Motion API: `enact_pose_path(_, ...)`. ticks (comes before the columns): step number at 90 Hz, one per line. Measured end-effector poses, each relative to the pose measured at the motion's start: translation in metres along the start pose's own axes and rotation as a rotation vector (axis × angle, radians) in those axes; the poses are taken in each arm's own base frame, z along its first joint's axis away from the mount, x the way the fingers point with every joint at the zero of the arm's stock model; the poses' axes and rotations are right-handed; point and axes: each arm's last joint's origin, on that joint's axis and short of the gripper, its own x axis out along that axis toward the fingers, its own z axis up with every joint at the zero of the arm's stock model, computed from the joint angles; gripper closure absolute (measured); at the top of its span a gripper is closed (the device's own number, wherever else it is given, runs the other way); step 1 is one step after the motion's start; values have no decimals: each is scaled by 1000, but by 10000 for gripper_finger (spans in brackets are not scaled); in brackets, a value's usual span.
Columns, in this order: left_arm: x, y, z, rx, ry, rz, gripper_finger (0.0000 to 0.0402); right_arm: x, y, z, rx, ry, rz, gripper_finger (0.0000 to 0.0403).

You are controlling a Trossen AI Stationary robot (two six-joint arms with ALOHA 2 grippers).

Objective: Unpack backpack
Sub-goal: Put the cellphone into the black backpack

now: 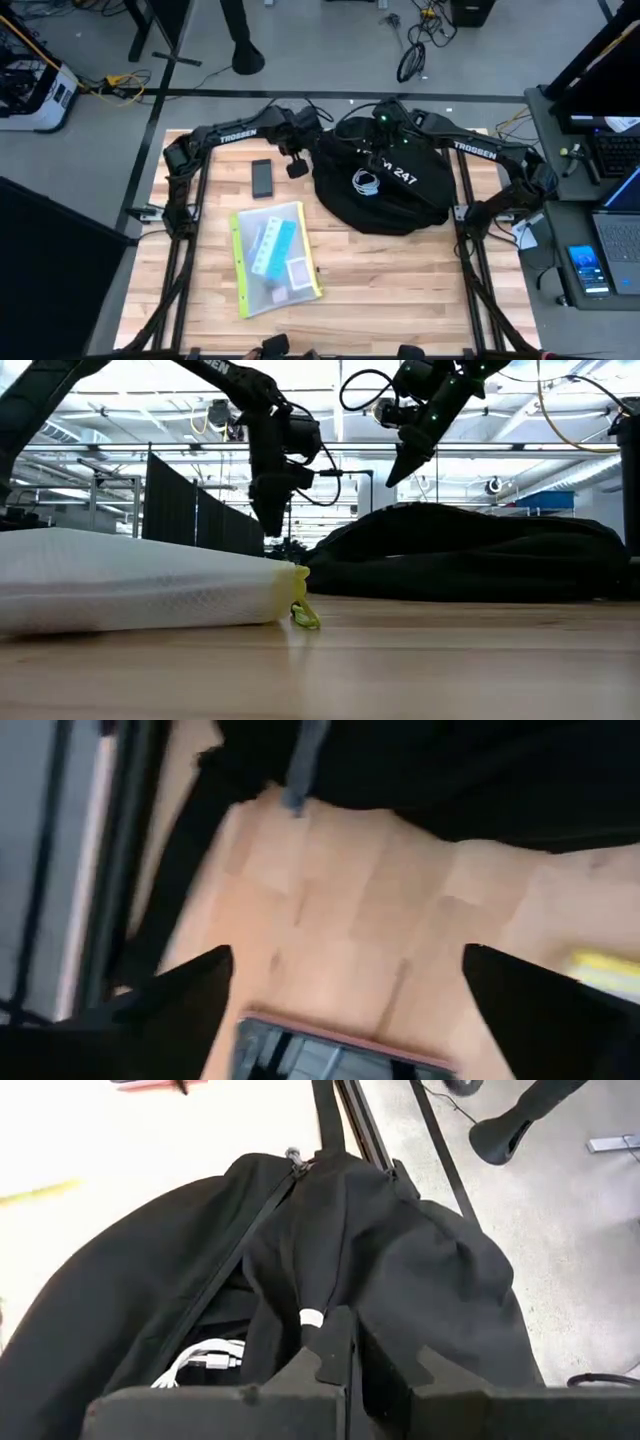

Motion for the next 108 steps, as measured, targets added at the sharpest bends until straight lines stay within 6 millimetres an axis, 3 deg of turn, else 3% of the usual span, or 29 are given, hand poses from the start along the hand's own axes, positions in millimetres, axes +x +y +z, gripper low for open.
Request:
enact_pose_path(21,0,4,-3,-79,14,-46,5,0,0,0,6,2,0,403)
enact_pose_path(38,0,11,-2,-206,21,158,12,0,0,-1,5,10,3,403)
enact_pose_path(76,0,-1,7,-376,-70,79,16,0,0,0,-20,-1,-1,403)
enact_pose_path(93,-1,-4,-15,-455,158,101,16,0,0,-1,-34,11,4,403)
enact_pose_path(108,20,-1,-35,-622,265,165,16,0,1,-2,-52,24,10,403)
